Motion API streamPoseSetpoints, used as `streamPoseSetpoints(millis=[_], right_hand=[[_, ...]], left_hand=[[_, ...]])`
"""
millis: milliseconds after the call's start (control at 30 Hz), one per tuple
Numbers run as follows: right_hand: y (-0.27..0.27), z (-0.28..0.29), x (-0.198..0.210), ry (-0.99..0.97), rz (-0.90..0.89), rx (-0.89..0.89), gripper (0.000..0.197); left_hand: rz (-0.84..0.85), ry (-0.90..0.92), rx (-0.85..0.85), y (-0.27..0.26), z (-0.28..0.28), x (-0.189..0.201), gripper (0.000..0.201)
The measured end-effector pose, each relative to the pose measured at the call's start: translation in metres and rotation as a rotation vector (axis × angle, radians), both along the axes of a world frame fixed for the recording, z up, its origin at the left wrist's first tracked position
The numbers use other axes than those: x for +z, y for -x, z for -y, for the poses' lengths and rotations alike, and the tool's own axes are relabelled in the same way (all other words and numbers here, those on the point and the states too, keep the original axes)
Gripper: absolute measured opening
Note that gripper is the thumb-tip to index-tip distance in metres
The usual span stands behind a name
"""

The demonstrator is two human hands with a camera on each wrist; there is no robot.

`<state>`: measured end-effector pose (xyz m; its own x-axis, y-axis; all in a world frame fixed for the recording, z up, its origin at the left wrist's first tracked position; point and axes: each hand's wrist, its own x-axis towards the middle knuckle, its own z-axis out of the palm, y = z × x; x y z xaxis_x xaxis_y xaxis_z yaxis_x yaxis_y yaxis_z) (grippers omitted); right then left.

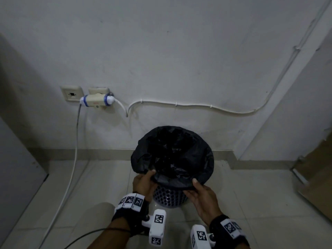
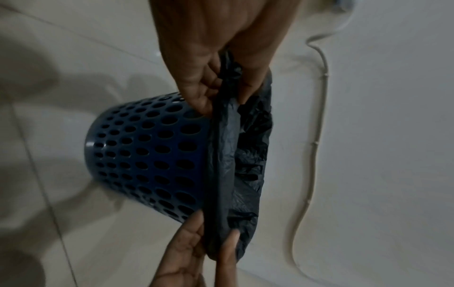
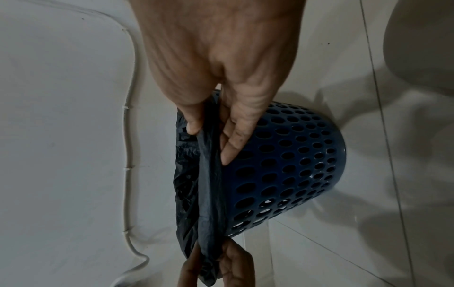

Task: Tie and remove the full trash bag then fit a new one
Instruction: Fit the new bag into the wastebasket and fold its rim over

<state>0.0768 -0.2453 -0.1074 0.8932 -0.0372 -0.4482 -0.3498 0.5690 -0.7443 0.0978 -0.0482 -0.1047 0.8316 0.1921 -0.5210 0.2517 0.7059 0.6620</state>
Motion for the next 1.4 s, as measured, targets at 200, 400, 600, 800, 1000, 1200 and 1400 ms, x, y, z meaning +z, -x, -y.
streamPoseSetpoints(millis=[200,400,600,800,1000,1200,1400], right_hand=[[0.006,-0.006,0.007,-0.073,-0.075,-0.032,0.030],[0.014,-0.026,0.003,-0.075,-0.067,0.035,0.036],[0.012,-0.016,0.005,-0.032,0.016,0.067,0.031],[0.009,-0.013,0.004,0.010,0.021,0.108,0.031],[0.007,-0.006,0.002,0.039,0.012,0.127,0.038],[0.005,-0.005,0.002,0.053,0.010,0.134,0.038],[0.000,0.004,0.004,0.053,0.027,0.119,0.033]], left_hand=[[0.118,0.179,-0.017,0.007,0.016,-0.009,0.035],[0.132,0.143,-0.105,0.025,0.034,-0.020,0.044],[0.027,0.108,0.018,0.024,0.019,-0.025,0.037],[-0.160,0.092,0.052,0.016,0.007,-0.030,0.033],[-0.202,-0.034,-0.019,0.007,-0.003,-0.031,0.011],[-0.064,-0.077,-0.023,0.008,-0.005,-0.017,0.029],[0.007,0.027,-0.122,0.009,-0.002,-0.008,0.026]])
